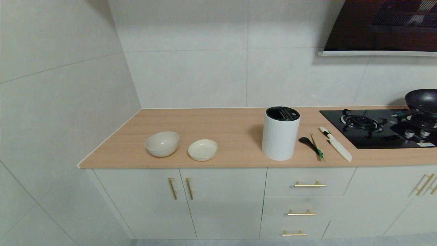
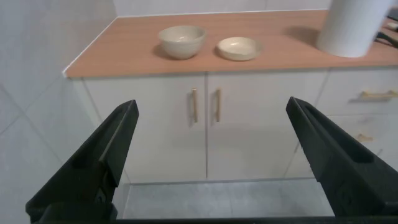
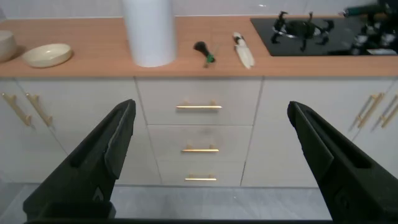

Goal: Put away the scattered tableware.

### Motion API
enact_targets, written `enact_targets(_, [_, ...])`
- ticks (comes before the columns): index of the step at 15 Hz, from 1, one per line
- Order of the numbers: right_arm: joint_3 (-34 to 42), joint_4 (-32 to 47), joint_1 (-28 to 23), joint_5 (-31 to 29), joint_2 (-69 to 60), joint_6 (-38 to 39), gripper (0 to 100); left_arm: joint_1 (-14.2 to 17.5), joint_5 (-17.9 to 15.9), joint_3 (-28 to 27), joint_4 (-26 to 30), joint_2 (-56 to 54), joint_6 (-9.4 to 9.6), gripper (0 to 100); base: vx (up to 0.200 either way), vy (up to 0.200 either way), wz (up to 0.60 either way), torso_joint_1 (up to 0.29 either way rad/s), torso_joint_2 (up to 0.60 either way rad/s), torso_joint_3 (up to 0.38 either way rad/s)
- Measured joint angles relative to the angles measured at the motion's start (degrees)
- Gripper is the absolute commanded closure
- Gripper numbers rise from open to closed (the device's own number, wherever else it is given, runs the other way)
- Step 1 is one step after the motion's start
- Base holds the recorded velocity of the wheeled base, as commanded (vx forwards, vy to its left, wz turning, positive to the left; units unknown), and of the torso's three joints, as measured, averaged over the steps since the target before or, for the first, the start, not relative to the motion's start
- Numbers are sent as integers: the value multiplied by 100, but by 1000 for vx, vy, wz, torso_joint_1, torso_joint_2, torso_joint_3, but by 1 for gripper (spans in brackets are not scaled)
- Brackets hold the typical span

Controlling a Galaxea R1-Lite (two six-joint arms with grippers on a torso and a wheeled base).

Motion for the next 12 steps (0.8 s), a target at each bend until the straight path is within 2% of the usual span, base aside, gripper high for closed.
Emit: enact_targets(12, [0, 2, 2, 0, 0, 2, 0, 6, -5, 0, 0, 0, 5, 0, 0, 200, 0, 2, 1, 2])
